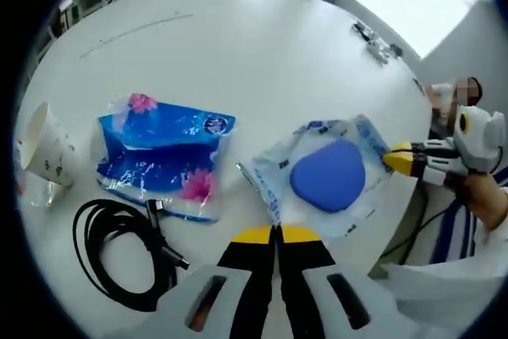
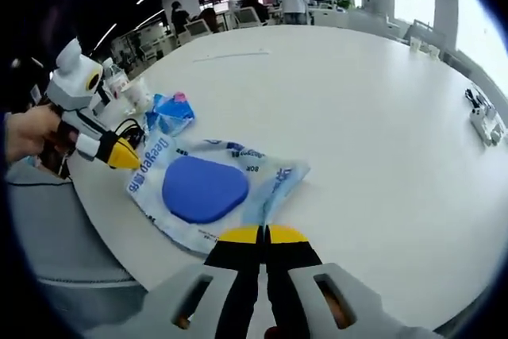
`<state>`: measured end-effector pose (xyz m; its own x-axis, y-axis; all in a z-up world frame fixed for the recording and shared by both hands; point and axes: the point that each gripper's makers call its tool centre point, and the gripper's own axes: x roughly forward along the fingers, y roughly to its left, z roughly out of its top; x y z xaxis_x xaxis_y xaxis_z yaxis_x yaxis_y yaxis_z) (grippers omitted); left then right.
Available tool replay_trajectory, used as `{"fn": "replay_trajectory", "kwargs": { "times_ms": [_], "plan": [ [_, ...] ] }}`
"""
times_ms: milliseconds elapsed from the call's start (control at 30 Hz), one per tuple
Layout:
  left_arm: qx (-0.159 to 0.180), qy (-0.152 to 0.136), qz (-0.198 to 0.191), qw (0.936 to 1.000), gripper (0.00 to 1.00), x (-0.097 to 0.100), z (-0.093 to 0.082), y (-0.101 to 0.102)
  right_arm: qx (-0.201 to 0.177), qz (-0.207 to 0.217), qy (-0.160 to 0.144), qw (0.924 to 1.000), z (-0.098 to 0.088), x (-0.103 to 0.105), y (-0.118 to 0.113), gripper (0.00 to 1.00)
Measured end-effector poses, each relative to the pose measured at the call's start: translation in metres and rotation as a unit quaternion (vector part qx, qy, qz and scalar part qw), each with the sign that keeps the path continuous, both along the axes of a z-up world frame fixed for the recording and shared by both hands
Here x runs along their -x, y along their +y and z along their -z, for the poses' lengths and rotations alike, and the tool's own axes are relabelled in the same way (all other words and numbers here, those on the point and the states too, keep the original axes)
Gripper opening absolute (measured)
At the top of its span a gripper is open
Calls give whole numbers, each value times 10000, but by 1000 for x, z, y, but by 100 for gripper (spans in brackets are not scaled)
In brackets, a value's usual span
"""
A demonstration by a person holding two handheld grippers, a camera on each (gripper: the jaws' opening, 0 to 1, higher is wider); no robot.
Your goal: Arrange the tabletop items into an orderly group along one side of the table until the central work area is clear of visible clutter.
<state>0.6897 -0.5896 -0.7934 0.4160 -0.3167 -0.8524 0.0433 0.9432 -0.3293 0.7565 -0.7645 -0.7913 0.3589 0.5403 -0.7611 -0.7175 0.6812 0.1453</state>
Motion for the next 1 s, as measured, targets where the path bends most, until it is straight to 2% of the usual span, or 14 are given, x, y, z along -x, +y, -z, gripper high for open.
{"fn": "replay_trajectory", "kwargs": {
  "times_ms": [700, 1000],
  "plan": [
    [-79, 2, -292, 9995, 0, 3, 12, 4, 103, -43, 231, 9997, 15, 0, -3, 0],
    [-98, -30, -398, 9992, 0, 6, 13, 4, 160, -29, 250, 9996, 18, 1, -1, 6]
  ]
}}
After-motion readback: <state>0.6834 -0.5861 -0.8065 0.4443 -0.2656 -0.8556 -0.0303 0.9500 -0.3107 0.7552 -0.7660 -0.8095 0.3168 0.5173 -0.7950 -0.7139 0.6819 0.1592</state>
